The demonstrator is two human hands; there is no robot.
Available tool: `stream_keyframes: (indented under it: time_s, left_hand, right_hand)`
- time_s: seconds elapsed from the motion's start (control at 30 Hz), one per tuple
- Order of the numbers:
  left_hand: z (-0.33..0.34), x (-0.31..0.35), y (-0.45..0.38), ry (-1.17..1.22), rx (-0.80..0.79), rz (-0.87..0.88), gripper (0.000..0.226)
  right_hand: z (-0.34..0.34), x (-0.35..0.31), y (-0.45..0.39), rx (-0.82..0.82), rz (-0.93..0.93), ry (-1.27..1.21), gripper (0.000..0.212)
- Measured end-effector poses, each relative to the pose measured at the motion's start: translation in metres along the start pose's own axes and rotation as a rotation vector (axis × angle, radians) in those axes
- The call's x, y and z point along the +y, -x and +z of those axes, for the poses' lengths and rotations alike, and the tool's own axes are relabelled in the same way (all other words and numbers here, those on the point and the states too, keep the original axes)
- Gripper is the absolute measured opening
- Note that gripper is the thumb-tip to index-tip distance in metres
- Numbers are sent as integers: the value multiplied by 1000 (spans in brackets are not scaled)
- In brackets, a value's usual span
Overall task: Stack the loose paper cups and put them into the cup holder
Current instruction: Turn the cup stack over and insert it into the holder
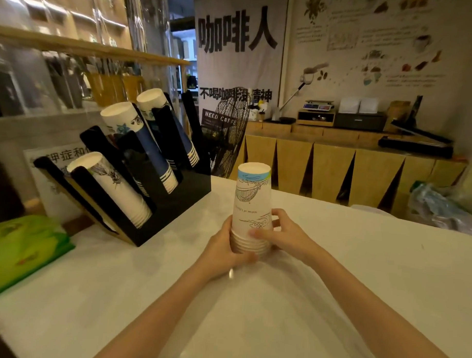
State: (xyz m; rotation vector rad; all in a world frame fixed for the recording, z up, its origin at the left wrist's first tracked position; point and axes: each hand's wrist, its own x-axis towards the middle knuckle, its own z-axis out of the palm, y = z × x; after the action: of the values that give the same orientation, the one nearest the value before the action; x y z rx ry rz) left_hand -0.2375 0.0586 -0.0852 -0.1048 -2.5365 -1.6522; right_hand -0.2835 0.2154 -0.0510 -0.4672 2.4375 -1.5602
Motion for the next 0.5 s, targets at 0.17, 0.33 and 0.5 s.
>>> stream_keyframes:
  time_s: [0.17,0.33,0.5]
  left_hand:
    - [-3,15,2,-54,101,18,91]
    - [-36,51,11,-172,172,132,83]
    - [-92,78,34,-341,302,299,80]
  right_hand:
    - [0,0,-2,9,3,-138,64]
    - [8,-24,-2,-16,16,-437,59]
    - [31,-72,3,-130,-99,-679,62]
